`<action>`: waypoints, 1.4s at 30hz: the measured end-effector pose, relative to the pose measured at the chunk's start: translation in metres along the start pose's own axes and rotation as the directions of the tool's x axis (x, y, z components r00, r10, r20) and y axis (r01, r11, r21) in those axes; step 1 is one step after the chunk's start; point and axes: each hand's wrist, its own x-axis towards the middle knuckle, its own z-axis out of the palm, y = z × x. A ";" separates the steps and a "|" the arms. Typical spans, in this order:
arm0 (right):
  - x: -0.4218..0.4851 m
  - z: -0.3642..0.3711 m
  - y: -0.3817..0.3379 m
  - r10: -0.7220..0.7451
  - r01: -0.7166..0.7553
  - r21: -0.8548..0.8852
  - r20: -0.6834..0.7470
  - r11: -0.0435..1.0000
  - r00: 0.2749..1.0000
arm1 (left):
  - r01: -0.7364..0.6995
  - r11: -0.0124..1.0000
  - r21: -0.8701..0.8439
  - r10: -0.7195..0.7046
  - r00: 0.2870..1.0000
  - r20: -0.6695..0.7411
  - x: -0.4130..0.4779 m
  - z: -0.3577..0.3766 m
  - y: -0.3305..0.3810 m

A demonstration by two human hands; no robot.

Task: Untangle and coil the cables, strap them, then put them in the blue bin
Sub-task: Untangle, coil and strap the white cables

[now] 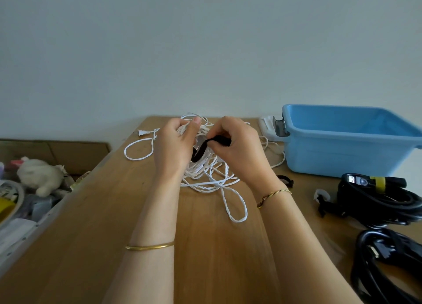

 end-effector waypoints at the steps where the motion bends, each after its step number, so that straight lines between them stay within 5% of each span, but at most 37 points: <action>1: 0.000 0.000 -0.001 -0.011 0.012 -0.017 0.060 1.000 0.998 | 0.003 1.000 -0.001 -0.003 1.000 -0.005 0.000 0.000 0.000; 4: -0.001 -0.002 -0.001 -0.052 0.061 -0.048 0.171 0.997 0.984 | 0.014 1.000 -0.021 -0.014 1.000 -0.011 0.002 -0.001 -0.001; 14: 0.001 -0.005 -0.001 -0.019 0.018 -0.013 -0.102 1.000 0.995 | 0.043 0.996 -0.084 -0.042 0.999 0.009 0.002 -0.001 -0.003; 25: 0.000 0.006 0.001 -0.081 0.084 -0.065 0.046 0.994 0.996 | 0.024 0.995 -0.097 -0.026 1.000 -0.018 0.001 -0.002 -0.001; 36: -0.005 0.036 0.008 -0.181 0.112 -0.243 -0.285 0.963 0.941 | 0.031 0.994 -0.103 -0.032 0.999 -0.005 0.000 0.004 0.000; 42: -0.005 0.037 0.011 -0.265 0.168 -0.289 -0.340 0.943 0.902 | 0.086 0.983 -0.165 -0.089 0.996 -0.010 0.003 0.005 -0.004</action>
